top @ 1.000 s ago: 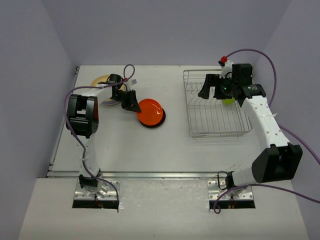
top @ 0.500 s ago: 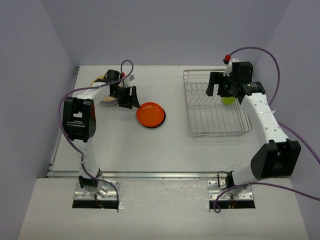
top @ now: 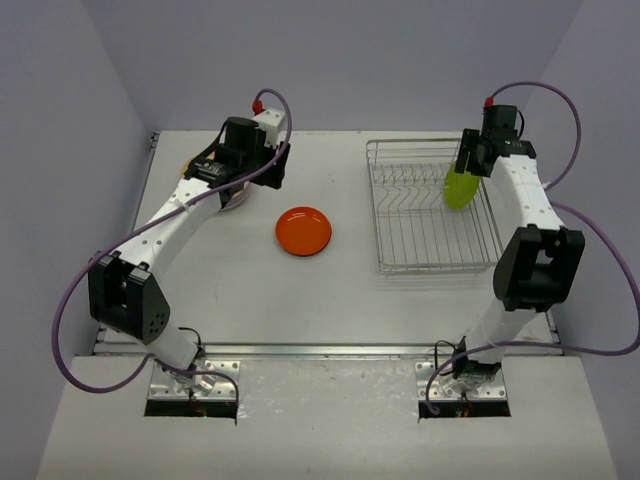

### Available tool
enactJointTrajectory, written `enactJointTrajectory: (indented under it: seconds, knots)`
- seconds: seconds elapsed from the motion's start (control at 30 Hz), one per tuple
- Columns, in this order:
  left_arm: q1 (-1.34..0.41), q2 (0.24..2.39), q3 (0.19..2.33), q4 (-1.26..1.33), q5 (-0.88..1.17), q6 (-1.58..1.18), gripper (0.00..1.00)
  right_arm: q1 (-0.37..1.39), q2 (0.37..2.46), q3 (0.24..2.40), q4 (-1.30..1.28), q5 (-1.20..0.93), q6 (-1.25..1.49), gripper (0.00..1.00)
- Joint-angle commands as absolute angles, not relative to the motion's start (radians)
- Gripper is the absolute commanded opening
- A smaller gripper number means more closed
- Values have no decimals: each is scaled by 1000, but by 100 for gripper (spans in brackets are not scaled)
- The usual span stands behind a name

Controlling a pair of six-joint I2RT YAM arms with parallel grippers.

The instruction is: Unload the plates from the dish rack

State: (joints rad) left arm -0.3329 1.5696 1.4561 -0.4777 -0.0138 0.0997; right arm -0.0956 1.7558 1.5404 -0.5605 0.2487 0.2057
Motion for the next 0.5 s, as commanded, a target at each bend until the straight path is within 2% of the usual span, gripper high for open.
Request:
enactJointTrajectory:
  seconds: [0.0,0.27,0.47]
  knots:
    - [-343,1550,1418,-460,-98,116,61,-142,1821,1636,-518,265,188,69]
    - [-345,1543,1417,-471,-77,107,61,-170,1928,1685,-517,185,160,61]
    - [-348,1543,1417,-480,-72,104,61,-186,1982,1712,-517,118,148,49]
